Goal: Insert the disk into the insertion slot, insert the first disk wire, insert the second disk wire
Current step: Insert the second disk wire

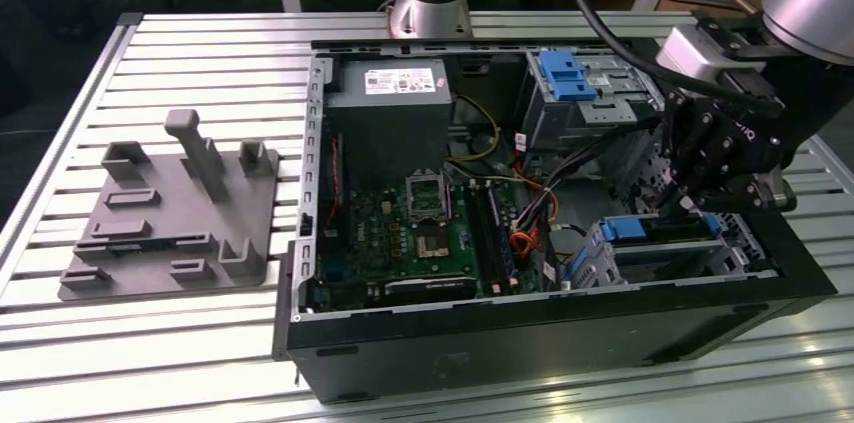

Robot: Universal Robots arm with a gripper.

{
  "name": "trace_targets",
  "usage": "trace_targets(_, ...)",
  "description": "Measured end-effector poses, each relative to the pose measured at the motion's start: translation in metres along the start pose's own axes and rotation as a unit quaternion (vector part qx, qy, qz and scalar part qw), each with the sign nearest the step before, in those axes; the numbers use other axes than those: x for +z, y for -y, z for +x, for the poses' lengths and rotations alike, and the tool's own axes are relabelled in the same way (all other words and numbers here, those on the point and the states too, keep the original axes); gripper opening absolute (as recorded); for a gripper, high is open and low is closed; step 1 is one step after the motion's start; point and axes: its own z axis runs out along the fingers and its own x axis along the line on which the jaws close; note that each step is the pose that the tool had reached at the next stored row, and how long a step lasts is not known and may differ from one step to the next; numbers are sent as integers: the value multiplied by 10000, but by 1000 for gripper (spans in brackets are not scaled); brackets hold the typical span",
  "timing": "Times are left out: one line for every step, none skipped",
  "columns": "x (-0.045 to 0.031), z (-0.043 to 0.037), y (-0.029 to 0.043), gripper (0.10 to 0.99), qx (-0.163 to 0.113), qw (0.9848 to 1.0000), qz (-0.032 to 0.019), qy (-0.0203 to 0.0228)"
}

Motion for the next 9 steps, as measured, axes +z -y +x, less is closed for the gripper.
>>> trace_targets(1, 1, 1, 145, 0, 10000, 0, 1)
trace_targets(3, 2, 1, 145, 0, 10000, 0, 1)
trace_targets(4, 4, 1, 145, 0, 10000, 0, 1)
trace_targets(6, 6, 1, 145, 0, 10000, 0, 1)
trace_targets(7, 7, 1, 145, 0, 10000, 0, 0)
trace_targets(8, 8, 1, 145, 0, 10000, 0, 0)
trace_targets(9, 9, 1, 145, 0, 10000, 0, -1)
trace_targets(11, 9, 1, 145, 0, 10000, 0, -1)
trace_targets(13, 10, 2, 145, 0, 10000, 0, 0)
